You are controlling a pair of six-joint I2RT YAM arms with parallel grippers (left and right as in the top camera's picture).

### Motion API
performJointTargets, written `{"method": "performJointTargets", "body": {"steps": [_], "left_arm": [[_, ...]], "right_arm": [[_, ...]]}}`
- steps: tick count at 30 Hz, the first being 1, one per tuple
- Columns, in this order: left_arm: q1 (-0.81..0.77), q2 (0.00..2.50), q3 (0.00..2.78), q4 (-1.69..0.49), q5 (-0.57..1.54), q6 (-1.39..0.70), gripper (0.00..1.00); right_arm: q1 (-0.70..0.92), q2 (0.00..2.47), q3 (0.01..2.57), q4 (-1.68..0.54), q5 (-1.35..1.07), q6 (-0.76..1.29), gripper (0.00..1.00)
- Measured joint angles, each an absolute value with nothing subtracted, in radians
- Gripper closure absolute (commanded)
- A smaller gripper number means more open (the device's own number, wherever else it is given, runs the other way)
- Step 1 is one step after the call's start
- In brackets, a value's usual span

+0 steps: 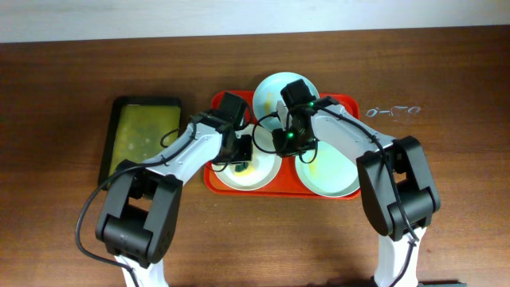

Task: Clean dirty plates on tray and stack at the side
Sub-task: 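Hold the white plate with the right gripper and scrub it with the sponge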

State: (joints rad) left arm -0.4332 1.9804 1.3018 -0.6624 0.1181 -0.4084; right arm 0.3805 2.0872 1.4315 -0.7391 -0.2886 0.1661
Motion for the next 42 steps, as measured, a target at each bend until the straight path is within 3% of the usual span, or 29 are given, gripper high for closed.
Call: {"method": "performJointTargets", "body": {"steps": [9,20,31,37,42], "left_arm": [[-0.387,1.982,1.421,-0.812,-0.129,-0.408,1.0],[-0.397,2.037,1.398,-0.724,0.099,-0.408,1.0],[-0.417,2.037,1.476,-0.965,-0.249,-0.404,1.0],[-0.403,2.037,1.521,-0.865,0.102,-0.405,1.0],[-0.421,2.038,1.409,-0.801,0.179,-0.405,1.0]], "right_arm": [[0.381,2.088,1.432,-0.739,-0.292,0.176,0.83],[0.381,2.088,1.432,-0.73,-0.292,0.176,0.84],[0.388,2.09,1.432,-0.725,-0.305,0.177,0.84],[0.388,2.09,1.432,-0.725,-0.307,0.179,0.84],[0.388,2.091,1.432,-0.725,-0.307,0.18,0.84]]}}
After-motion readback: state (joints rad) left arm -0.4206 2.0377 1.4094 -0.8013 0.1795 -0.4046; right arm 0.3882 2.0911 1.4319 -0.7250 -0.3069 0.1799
